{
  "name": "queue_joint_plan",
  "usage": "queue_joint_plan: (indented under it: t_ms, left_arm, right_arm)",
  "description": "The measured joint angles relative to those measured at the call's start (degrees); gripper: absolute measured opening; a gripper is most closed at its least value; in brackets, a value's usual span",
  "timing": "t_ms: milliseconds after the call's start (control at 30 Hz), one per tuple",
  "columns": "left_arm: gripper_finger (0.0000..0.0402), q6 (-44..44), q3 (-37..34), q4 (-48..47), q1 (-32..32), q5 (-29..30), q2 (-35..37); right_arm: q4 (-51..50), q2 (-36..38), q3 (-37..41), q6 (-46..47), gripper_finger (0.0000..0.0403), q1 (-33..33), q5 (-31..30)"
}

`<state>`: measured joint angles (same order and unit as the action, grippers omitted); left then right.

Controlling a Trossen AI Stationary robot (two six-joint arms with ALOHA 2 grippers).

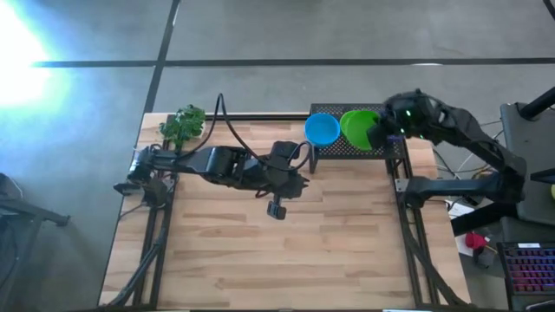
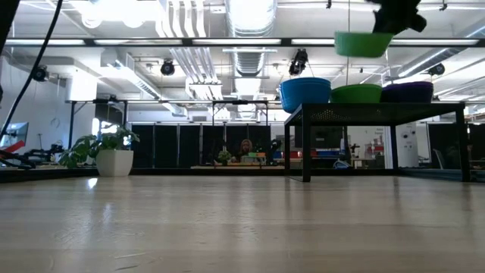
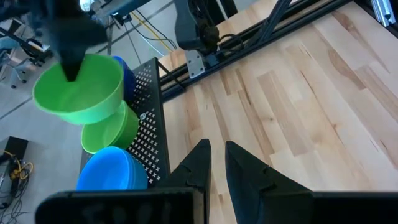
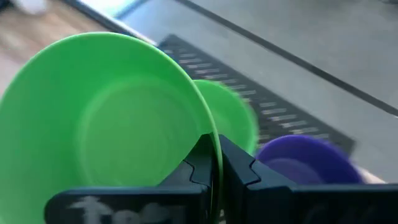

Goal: Pick & Place Mini bowls
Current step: Stack the green bowl on the stacked green bowls on the shelf

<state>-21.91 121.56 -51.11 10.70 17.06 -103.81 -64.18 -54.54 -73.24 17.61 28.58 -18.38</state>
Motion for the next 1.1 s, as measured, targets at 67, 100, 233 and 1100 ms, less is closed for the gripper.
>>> queue_joint_plan:
  t_ms: [67,100,233,1100]
  left_arm:
    - [0.0043,0.00,0.00,-0.12,0.00,0.00,0.00]
    - [0.0043,0.00,0.00,-0.31,0.00,0.00,0.00]
    - [0.0043,0.19,0.00,-1.13,0.00,0.00,0.00]
    - [0.0043,0.59,0.00,-1.66,0.00,0.01,0.00]
  right_arm:
    - [-0.02,-2.12,-0.62,-2.11,0.0008,3.30,-0.03]
    - [-0.02,-3.05,-0.69,-2.76,0.0008,4.76,-0.03]
    - [-0.11,-6.22,-0.55,-4.74,0.0008,8.82,0.11]
    - [0.70,-13.78,-0.50,-9.07,0.0063,12.37,0.36]
